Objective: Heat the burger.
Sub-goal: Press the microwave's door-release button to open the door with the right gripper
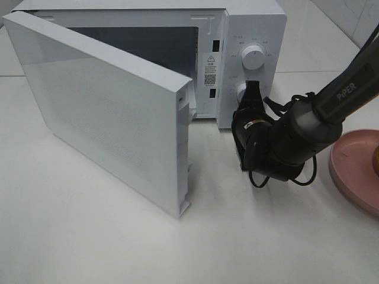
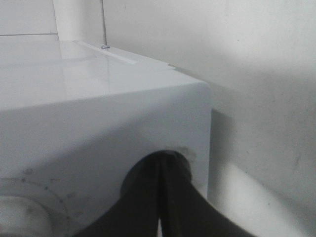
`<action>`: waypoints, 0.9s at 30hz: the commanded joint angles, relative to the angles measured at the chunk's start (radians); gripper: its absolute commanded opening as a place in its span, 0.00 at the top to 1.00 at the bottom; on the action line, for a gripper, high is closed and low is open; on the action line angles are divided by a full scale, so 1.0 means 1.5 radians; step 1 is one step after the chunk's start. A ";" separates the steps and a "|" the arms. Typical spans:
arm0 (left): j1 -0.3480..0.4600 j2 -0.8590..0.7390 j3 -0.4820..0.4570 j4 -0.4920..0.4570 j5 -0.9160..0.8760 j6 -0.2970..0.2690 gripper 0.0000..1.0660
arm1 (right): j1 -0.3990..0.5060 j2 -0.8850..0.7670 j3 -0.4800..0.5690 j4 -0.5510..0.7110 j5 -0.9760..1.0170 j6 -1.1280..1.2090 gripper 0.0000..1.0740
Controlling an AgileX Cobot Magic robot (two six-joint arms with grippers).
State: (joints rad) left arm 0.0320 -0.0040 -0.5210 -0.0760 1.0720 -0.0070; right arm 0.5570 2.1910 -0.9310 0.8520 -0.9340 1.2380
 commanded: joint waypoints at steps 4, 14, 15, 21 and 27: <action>0.002 -0.005 0.003 -0.003 0.000 -0.001 0.06 | -0.035 -0.009 -0.050 -0.053 -0.123 -0.014 1.00; 0.002 -0.005 0.003 -0.003 0.000 -0.001 0.06 | -0.029 -0.048 -0.004 -0.051 -0.058 -0.017 1.00; 0.002 -0.005 0.003 -0.003 0.000 -0.001 0.06 | -0.029 -0.048 -0.004 -0.051 -0.058 -0.017 1.00; 0.002 -0.005 0.003 -0.003 0.000 -0.001 0.06 | -0.006 -0.052 0.006 -0.033 -0.021 -0.016 1.00; 0.002 -0.005 0.003 -0.003 0.000 -0.001 0.06 | -0.004 -0.078 0.043 -0.018 0.015 -0.035 1.00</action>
State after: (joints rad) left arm 0.0320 -0.0040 -0.5210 -0.0760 1.0720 -0.0070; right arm 0.5540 2.0990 -0.8610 0.8330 -0.8660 1.2060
